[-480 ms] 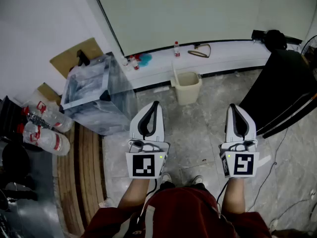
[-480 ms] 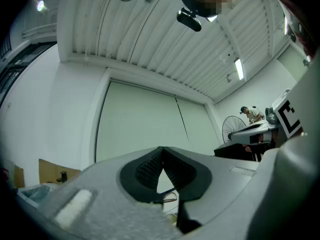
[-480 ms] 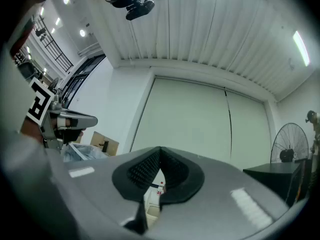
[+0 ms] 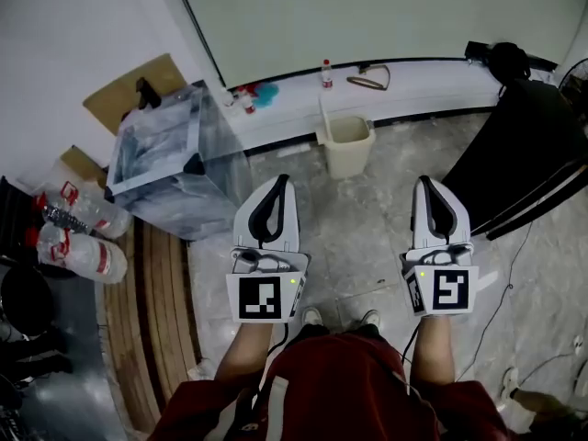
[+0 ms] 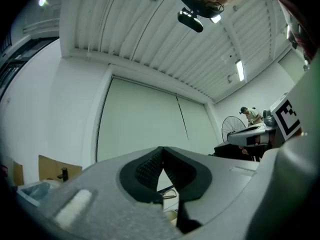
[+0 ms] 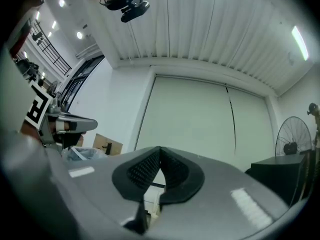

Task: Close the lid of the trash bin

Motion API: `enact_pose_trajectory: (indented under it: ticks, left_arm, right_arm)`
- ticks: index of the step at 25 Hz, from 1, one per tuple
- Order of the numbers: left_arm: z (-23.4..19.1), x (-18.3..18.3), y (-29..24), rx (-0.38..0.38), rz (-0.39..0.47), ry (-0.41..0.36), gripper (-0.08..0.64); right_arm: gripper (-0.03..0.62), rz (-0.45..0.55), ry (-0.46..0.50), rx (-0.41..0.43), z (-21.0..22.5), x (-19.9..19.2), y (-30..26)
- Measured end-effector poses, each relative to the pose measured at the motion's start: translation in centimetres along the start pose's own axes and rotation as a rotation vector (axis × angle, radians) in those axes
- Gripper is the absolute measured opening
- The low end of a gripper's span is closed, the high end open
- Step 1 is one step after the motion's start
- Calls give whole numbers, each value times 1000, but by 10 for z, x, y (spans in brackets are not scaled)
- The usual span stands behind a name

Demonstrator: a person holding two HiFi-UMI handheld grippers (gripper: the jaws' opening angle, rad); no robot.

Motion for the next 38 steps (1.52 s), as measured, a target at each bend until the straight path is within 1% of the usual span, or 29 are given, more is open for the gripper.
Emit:
enact_pose_trajectory:
  ticks: [3,6,9,15,20,24,32,38]
  left_arm:
    - [3,-9,-1,-4,-15,-4,5]
    - [-4,-15,-4,8,-23,16,5]
    - [-19,-20,-7,19,-21,15,5]
    - [-59,-36,-4,30,-31,19,5]
    - [-87,-50,0,26,-45,31,5]
    - [-98,-62,-4,18,-55,45,5]
    - [-98,-87,-45,9,-80,60,5]
    - [-80,-102,-106,-5,-79,52,5]
  right_arm:
    - [0,1,-2,4,-1,-1,-1]
    - [0,-8,5,2,-2,-4,-7]
    - [0,-17,-1,12,-11,-9,-21]
    - [0,-26,0,19,-42,-17,-49]
    - [0,-40,-5,1,-64,-23,-58]
    - [1,-61,-4,-12,-71,-33,-64]
    - [0,-73,-4,-19,-50,-53,-98]
    - [1,-90,-20,-33,-3,-77,-134]
Point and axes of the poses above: the fingertips, and each gripper's own axes: y backward along the fingers, z to its right, x out of its top, the point moved 1 cm from there along y, backward along the fingers, and after that the axes turned 5 degrees about -y, right-handed, at the moved point
